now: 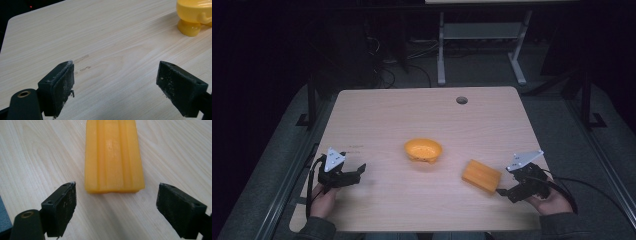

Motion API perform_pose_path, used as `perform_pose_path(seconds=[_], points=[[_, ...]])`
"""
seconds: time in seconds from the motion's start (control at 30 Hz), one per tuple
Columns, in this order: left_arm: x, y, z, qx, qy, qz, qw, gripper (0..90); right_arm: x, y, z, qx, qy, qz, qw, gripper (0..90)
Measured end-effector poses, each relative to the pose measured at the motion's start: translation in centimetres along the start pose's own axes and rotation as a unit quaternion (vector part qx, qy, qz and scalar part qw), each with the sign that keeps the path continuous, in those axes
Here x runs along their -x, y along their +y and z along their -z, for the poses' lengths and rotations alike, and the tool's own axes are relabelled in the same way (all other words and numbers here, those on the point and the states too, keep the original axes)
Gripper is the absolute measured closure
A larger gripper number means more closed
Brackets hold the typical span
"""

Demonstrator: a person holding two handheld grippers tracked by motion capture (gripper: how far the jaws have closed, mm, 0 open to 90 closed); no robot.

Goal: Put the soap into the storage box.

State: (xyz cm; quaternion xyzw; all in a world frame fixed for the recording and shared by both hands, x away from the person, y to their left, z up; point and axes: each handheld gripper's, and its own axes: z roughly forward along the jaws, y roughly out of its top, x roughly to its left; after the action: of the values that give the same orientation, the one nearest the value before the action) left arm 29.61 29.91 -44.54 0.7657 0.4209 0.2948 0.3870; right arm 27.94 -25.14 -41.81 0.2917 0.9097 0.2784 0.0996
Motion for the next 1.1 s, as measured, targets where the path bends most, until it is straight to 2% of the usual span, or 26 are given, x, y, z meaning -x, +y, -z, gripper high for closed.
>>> perform_pose_path(seconds=[0.3, 0.43, 0.47, 0.57, 0.9, 1.1], points=[[0.0, 0.0, 0.0, 0.002, 0.0, 0.002, 1.0, 14.0, 0.0, 1.6, -0.7, -0.008, 0.005, 0.018, 0.9998, 15.7], [0.1, 0.1, 0.2, 0.014, -0.002, 0.002, 0.9999, 14.0, 0.0, 2.4, -1.0, -0.012, 0.006, 0.027, 0.9995, 15.7], [0.0, 0.1, 0.3, 0.011, 0.0, -0.002, 0.9999, 14.0, 0.0, 2.8, -1.2, -0.015, 0.008, 0.029, 0.9994, 15.7], [0.0, 0.0, 0.1, 0.01, 0.0, 0.002, 1.0, 14.0, 0.1, 3.3, -1.5, -0.017, 0.006, 0.035, 0.9992, 15.7], [-0.1, 0.0, 0.2, 0.008, -0.001, 0.003, 1.0, 14.0, 0.3, 4.1, -3.0, -0.029, 0.022, 0.042, 0.9985, 15.6], [0.0, 0.0, 0.1, 0.008, -0.002, 0.001, 1.0, 14.0, 0.7, 4.6, -3.9, -0.05, 0.023, 0.039, 0.9977, 15.7]])
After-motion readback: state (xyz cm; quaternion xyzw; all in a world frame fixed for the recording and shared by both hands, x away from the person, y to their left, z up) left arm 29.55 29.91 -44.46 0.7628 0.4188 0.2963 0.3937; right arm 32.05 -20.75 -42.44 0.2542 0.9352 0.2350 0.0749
